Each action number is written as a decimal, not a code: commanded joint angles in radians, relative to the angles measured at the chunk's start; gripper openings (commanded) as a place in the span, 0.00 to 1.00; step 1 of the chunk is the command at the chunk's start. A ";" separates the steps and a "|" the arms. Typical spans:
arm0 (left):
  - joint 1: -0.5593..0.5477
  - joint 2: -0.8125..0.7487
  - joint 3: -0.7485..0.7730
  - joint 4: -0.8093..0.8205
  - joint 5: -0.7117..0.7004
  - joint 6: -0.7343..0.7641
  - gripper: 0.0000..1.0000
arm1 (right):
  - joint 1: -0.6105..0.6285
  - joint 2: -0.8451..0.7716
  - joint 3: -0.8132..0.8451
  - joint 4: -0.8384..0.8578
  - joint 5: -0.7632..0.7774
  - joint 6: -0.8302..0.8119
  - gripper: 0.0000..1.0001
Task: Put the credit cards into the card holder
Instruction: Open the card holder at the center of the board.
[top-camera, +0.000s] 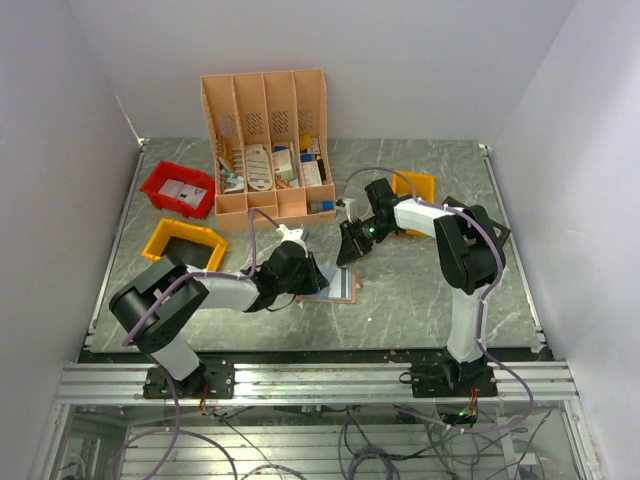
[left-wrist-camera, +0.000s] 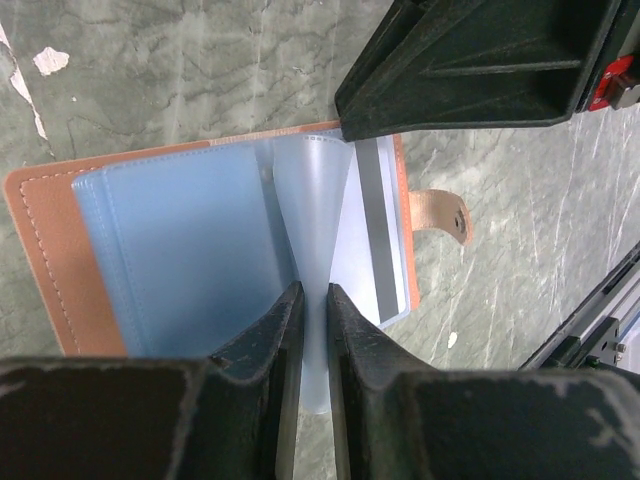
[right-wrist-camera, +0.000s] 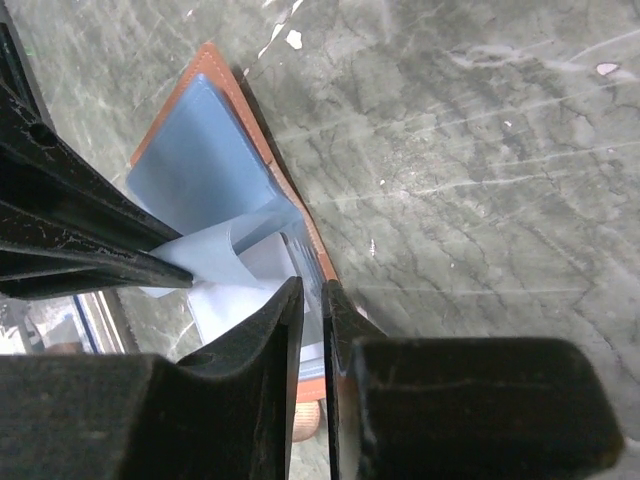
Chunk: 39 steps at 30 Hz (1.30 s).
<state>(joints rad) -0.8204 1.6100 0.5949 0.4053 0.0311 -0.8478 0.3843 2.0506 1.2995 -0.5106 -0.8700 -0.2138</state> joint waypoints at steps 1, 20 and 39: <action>0.007 -0.005 -0.005 0.064 0.025 -0.008 0.26 | 0.030 0.003 0.000 0.019 0.022 0.003 0.13; 0.007 -0.137 0.030 -0.134 -0.075 0.048 0.54 | 0.083 -0.017 0.020 -0.017 -0.128 -0.042 0.08; 0.008 -0.458 -0.065 -0.128 -0.037 0.124 0.46 | 0.230 0.084 0.028 0.048 -0.186 0.061 0.14</action>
<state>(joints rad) -0.8196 1.2224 0.5728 0.1864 -0.0605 -0.7563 0.5808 2.0739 1.3151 -0.5056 -0.9966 -0.2073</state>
